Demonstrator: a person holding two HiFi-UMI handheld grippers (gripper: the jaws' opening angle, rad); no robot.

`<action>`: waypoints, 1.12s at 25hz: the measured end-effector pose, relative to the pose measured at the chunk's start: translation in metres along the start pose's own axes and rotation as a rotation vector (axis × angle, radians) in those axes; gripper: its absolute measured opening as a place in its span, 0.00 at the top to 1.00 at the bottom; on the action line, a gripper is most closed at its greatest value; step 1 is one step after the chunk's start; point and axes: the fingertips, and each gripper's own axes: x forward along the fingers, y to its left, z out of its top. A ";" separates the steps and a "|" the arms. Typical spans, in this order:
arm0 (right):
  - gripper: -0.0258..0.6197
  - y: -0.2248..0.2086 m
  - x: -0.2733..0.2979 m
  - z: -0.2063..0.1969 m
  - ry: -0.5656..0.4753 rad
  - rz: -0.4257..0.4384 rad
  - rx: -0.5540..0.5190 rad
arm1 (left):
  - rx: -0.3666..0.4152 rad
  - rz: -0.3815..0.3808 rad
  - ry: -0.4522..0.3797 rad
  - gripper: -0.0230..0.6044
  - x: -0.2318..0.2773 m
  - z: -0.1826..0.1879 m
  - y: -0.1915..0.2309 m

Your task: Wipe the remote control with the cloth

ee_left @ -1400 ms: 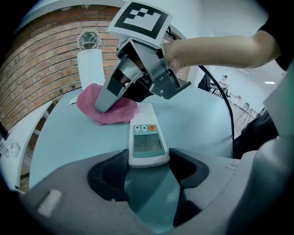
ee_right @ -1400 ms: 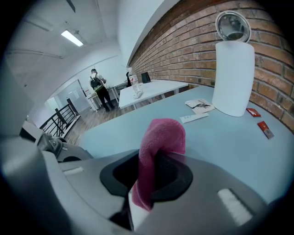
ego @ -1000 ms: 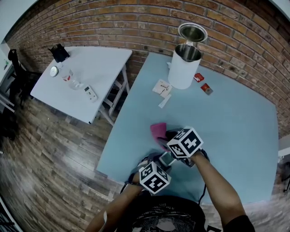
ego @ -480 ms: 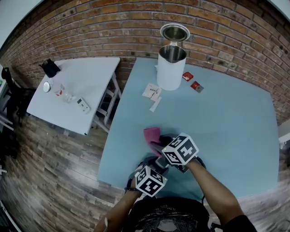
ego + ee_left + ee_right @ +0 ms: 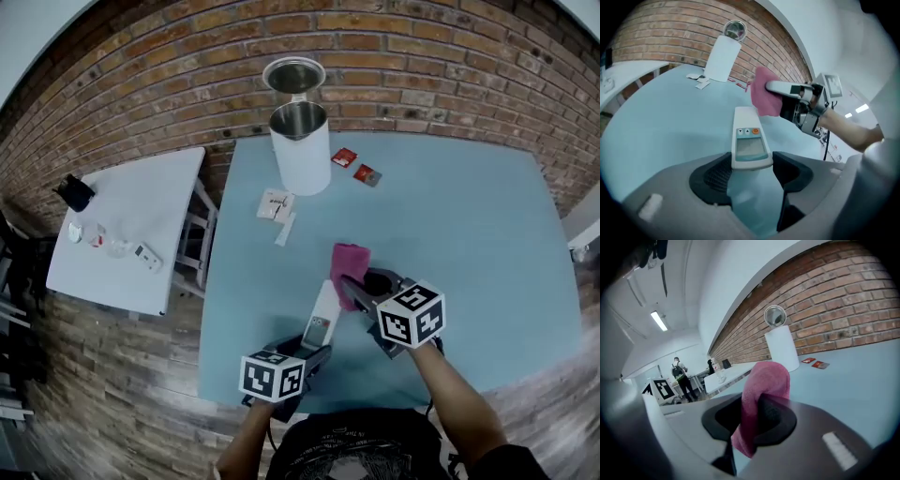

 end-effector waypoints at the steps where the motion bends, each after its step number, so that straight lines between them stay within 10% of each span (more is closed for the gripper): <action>1: 0.86 -0.007 -0.005 0.001 -0.016 -0.018 0.011 | -0.038 -0.014 -0.009 0.52 -0.001 0.001 0.001; 15: 0.85 -0.010 0.008 -0.016 -0.018 -0.040 -0.039 | -0.744 -0.565 -0.164 0.52 -0.019 0.017 -0.031; 28: 0.86 0.012 0.047 -0.029 0.011 -0.010 -0.124 | -1.141 -0.872 -0.318 0.52 -0.047 0.027 -0.007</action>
